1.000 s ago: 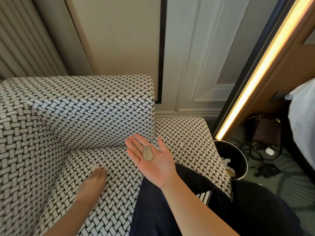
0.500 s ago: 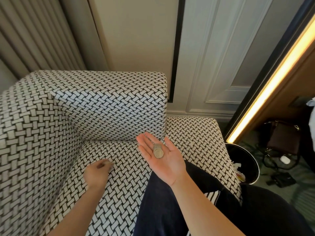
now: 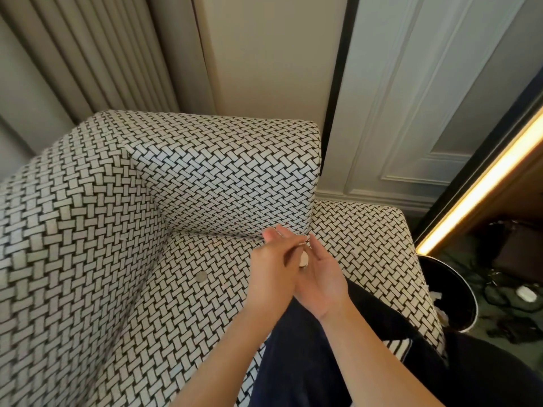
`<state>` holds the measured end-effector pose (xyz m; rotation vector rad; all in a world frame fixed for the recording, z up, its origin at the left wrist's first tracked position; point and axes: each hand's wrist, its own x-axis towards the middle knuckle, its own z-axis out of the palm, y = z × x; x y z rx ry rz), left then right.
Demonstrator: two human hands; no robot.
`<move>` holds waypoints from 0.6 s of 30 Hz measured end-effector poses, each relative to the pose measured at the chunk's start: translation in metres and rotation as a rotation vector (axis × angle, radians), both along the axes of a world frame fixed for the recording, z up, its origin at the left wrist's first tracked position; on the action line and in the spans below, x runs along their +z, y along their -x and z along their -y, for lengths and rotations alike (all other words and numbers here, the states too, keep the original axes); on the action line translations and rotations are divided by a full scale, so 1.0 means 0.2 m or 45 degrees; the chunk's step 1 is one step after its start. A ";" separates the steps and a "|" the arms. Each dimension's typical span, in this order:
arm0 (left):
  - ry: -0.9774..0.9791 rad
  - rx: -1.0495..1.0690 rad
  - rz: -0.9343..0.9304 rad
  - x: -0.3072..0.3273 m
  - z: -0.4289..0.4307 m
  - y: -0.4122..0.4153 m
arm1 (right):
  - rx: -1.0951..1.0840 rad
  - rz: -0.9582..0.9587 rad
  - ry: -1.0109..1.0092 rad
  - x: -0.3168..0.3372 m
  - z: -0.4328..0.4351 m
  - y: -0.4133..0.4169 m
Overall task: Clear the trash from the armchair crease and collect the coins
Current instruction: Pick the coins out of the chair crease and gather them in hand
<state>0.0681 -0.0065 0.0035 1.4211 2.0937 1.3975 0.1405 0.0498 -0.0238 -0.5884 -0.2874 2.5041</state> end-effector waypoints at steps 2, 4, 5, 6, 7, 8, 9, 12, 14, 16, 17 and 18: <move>0.009 -0.065 -0.179 -0.01 0.00 -0.01 | -0.016 0.002 -0.003 0.01 0.00 0.00; 0.009 -0.089 -0.279 -0.02 0.01 0.00 | -0.026 0.001 -0.001 0.00 0.00 0.00; -0.019 -0.094 -0.288 -0.02 0.02 0.01 | -0.030 -0.003 -0.001 0.00 0.00 0.00; -0.046 -0.106 -0.278 -0.02 0.03 0.03 | -0.036 -0.010 -0.007 0.00 0.00 0.00; -0.052 -0.118 -0.269 -0.03 0.04 0.06 | -0.049 -0.018 -0.016 0.00 0.01 0.00; -0.052 -0.105 -0.285 -0.03 0.04 0.11 | -0.071 -0.030 -0.012 0.00 0.01 0.00; -0.055 -0.050 -0.323 -0.05 0.04 0.16 | -0.098 -0.044 0.011 0.01 0.01 0.00; 0.097 0.221 -0.287 -0.15 0.05 0.37 | -0.142 -0.099 0.102 0.01 0.00 0.01; 0.404 0.333 -0.215 -0.25 0.07 0.51 | -0.139 -0.109 0.119 0.02 0.00 0.01; 0.704 0.334 -0.202 -0.37 0.10 0.61 | -0.140 -0.100 0.119 0.02 0.01 0.01; 0.814 0.306 -0.211 -0.42 0.12 0.64 | -0.140 -0.098 0.118 0.02 0.01 0.01; 0.895 0.269 -0.226 -0.48 0.14 0.66 | -0.137 -0.101 0.116 0.03 0.01 0.01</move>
